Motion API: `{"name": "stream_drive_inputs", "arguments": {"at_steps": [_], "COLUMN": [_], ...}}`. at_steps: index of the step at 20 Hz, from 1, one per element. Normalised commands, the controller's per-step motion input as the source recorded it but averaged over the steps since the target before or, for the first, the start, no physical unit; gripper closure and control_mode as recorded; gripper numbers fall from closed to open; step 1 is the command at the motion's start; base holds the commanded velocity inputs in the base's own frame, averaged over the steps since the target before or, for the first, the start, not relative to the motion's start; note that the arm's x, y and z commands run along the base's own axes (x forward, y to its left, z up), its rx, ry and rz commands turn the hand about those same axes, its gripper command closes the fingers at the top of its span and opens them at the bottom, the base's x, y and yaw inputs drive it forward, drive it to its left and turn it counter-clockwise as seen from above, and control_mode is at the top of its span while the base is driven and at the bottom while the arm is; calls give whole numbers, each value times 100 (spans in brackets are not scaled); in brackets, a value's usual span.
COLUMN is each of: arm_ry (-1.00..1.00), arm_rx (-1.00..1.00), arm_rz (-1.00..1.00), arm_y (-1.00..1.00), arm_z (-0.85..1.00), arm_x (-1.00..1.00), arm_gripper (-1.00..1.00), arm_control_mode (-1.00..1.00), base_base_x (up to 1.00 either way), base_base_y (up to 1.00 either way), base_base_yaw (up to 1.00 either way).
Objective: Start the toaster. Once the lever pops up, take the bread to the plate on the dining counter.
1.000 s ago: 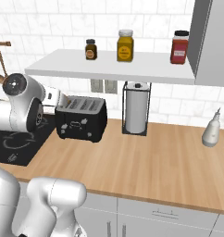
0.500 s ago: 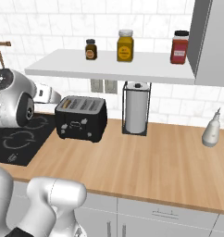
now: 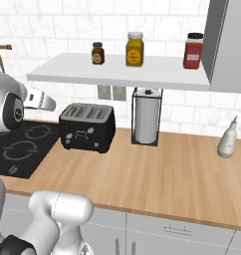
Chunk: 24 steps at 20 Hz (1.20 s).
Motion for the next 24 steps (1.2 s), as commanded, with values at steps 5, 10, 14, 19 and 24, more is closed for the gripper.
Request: {"name": "stream_drive_inputs", "arguments": {"at_steps": [5,10,14,19,24], "arm_ry": [2,0,-9,-2,0], "arm_rx": [1,4,6,0,0], "arm_rz": [0,0,0,0,0], "arm_y": [-1,-1,-6,0,0], "arm_z": [8,9,11,0,0], "arm_x": [0,0,0,0,0], "arm_gripper": [-100,-100,-100,-100,-100], "arm_control_mode": [-100,-100,-100,-100,-100], "base_base_x": [0,0,0,0,0], "base_base_y": [0,0,0,0,0], "base_base_yaw": [0,0,0,0,0]}}
